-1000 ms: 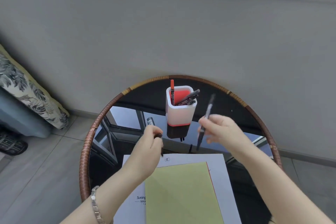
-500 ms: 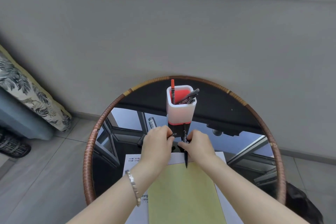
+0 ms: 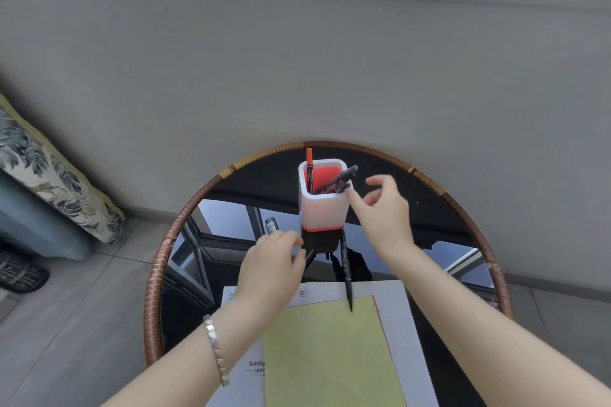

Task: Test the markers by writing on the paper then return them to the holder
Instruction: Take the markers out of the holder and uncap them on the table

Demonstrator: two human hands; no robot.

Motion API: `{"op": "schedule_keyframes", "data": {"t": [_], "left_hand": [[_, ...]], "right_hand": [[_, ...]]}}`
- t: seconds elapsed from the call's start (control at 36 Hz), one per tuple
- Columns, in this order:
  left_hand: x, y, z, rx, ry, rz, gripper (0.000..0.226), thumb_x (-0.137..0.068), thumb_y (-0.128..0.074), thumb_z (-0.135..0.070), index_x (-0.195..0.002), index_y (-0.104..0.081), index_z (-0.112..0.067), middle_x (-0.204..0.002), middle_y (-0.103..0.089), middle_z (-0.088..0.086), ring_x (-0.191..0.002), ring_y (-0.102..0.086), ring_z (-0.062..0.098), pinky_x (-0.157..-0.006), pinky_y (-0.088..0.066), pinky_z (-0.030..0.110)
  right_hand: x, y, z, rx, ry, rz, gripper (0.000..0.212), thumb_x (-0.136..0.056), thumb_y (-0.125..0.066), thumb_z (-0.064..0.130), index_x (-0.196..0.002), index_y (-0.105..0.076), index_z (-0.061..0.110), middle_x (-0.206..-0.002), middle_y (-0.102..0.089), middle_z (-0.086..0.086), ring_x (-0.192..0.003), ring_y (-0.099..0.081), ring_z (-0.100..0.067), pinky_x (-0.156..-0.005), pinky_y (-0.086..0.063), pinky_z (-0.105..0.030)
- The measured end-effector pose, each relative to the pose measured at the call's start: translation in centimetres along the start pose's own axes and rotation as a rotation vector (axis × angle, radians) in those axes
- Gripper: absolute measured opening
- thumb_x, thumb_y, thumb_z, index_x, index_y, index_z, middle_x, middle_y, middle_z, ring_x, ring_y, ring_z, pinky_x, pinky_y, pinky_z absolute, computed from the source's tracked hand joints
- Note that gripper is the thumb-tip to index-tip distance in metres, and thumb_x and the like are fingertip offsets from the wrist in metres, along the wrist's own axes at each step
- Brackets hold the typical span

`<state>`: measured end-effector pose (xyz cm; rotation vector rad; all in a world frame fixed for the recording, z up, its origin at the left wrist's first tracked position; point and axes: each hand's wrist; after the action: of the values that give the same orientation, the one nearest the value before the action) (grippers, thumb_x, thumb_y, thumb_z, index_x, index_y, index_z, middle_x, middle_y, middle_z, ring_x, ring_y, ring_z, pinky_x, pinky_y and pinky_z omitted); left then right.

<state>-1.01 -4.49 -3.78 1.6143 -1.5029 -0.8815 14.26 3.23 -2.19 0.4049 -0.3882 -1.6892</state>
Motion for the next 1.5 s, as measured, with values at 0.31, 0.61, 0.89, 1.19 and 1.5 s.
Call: {"op": "schedule_keyframes", "data": {"t": [0.31, 0.61, 0.89, 1.19, 1.5], "left_hand": [[1.3, 2.3, -0.4, 0.119, 0.031, -0.005, 0.024, -0.096, -0.042, -0.02, -0.114, -0.057, -0.021, -0.107, -0.06, -0.007, -0.095, -0.055, 0.01, -0.082, -0.048, 0.029], [1.5, 2.6, -2.1, 0.33, -0.14, -0.197, 0.038, -0.092, -0.052, -0.019, -0.13, -0.046, -0.021, -0.111, -0.046, -0.018, -0.109, -0.043, -0.002, -0.093, -0.037, 0.009], [1.7, 2.5, -5.4, 0.335, -0.302, -0.072, 0.026, -0.099, -0.035, -0.026, -0.11, -0.056, -0.016, -0.088, -0.059, -0.002, -0.082, -0.054, 0.014, -0.075, -0.044, 0.032], [3.2, 1.0, -5.8, 0.157, -0.323, 0.125, 0.022, -0.1, -0.028, -0.016, -0.107, -0.049, -0.015, -0.089, -0.046, -0.011, -0.088, -0.049, 0.014, -0.079, -0.041, 0.027], [4.3, -0.4, -4.4, 0.352, -0.142, 0.11, 0.025, -0.098, -0.037, -0.027, -0.077, -0.044, -0.016, -0.052, -0.04, -0.007, -0.05, -0.039, 0.01, -0.047, -0.026, 0.023]], "right_hand": [[-1.0, -1.2, 1.5, 0.23, 0.153, 0.064, 0.017, -0.086, -0.061, 0.024, -0.1, -0.066, 0.016, -0.085, -0.058, 0.003, -0.081, -0.055, -0.012, -0.067, -0.044, -0.025], [2.1, 2.9, 4.1, -0.09, 0.543, -0.157, 0.006, -0.092, -0.053, 0.021, -0.091, -0.059, 0.019, -0.08, -0.059, 0.004, -0.073, -0.059, -0.007, -0.065, -0.048, -0.013], [5.7, 6.1, 4.8, -0.565, 0.145, -0.029, 0.005, -0.09, -0.055, 0.019, -0.086, -0.059, 0.019, -0.07, -0.066, 0.006, -0.057, -0.06, -0.004, -0.055, -0.051, -0.017], [8.1, 4.1, 1.9, -0.387, -0.183, 0.331, 0.027, -0.094, -0.047, 0.025, -0.082, -0.054, 0.002, -0.05, -0.047, 0.001, -0.041, -0.041, -0.006, -0.052, -0.04, -0.024], [7.7, 3.9, -0.4, -0.241, -0.172, 0.587, 0.024, -0.096, -0.045, 0.027, -0.079, -0.055, 0.014, -0.055, -0.052, 0.012, -0.046, -0.042, 0.001, -0.052, -0.036, -0.015]]}}
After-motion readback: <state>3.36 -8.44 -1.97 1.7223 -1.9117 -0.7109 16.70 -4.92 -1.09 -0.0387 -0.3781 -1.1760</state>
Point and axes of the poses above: each hand's wrist, its own x-axis away from the middle knuckle, its own y-axis out of the back of the hand, z = x × y
